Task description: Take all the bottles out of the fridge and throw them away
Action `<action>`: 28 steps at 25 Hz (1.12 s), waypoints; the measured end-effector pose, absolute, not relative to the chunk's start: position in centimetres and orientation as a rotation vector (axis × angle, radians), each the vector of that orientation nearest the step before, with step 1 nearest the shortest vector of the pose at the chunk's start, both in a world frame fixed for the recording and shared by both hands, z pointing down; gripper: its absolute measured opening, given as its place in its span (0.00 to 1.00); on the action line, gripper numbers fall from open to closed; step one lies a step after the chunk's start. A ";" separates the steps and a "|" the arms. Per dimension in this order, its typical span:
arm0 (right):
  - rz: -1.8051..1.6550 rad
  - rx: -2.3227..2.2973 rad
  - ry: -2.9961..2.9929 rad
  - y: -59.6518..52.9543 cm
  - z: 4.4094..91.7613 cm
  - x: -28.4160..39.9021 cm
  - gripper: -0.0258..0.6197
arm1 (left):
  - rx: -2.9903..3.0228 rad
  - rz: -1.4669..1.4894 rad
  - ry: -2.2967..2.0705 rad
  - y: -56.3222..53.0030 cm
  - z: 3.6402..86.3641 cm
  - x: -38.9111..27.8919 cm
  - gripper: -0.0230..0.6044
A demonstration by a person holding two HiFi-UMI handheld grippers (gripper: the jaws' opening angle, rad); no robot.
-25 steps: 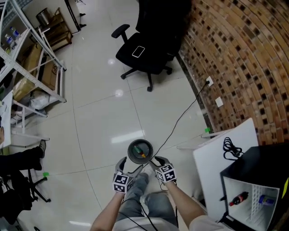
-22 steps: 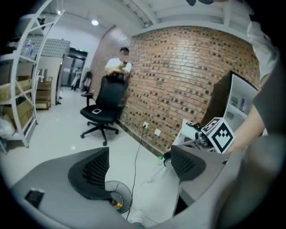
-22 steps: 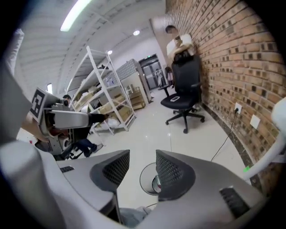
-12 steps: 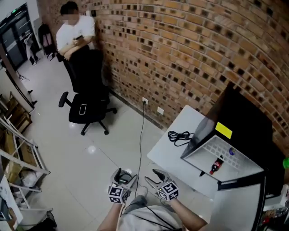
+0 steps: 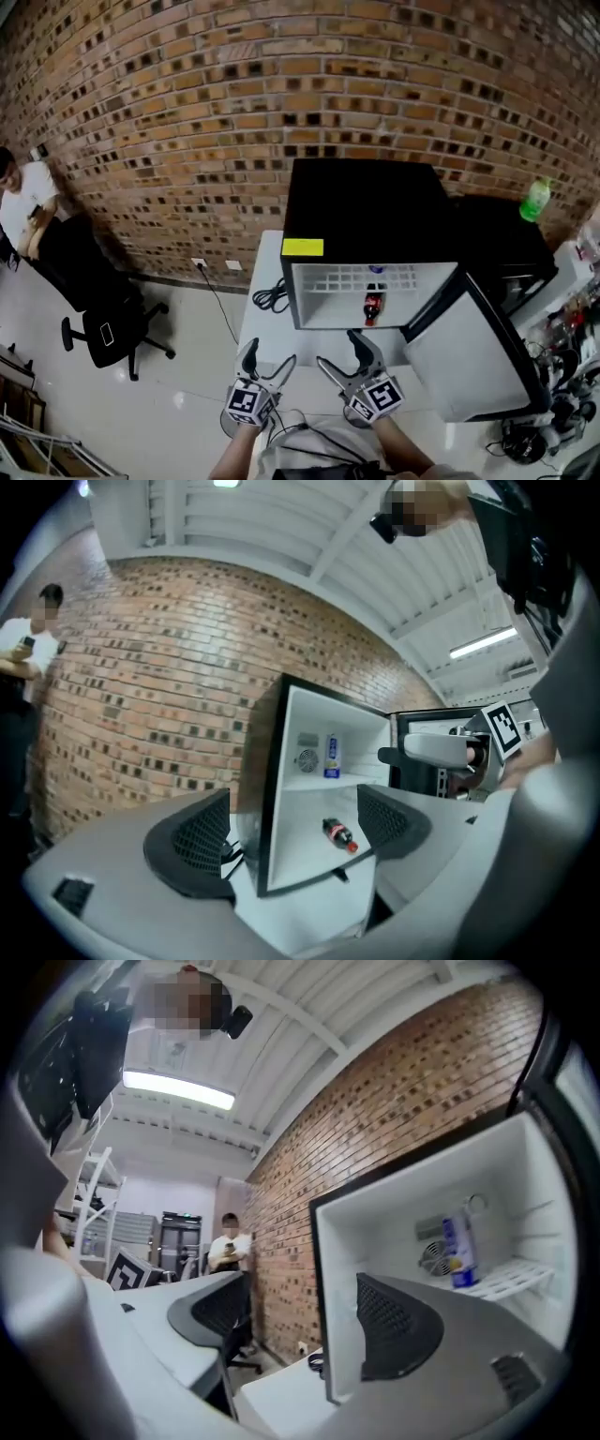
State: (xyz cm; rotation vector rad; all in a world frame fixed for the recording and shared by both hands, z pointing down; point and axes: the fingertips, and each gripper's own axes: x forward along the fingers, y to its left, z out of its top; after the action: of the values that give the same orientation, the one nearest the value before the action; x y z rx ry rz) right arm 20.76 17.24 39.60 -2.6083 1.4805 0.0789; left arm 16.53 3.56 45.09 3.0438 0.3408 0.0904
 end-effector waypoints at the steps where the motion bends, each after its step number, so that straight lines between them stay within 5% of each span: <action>1: 0.116 -2.642 1.409 19.4 38.5 21.5 0.67 | 3.051 0.063 0.393 5.2 43.9 17.6 0.68; 12: 0.249 -2.928 0.906 35.3 34.2 25.4 0.67 | 3.015 -0.066 0.655 16.8 35.1 23.2 0.69; 28: -0.024 -2.851 0.991 34.2 39.9 29.2 0.64 | 3.062 0.021 0.620 17.8 35.6 25.4 0.68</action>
State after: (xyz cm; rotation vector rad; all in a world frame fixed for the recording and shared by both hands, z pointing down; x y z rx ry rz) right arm 29.23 34.17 39.93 -2.8509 0.9906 -0.0235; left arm 25.44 17.85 35.55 3.0622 0.6198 0.0212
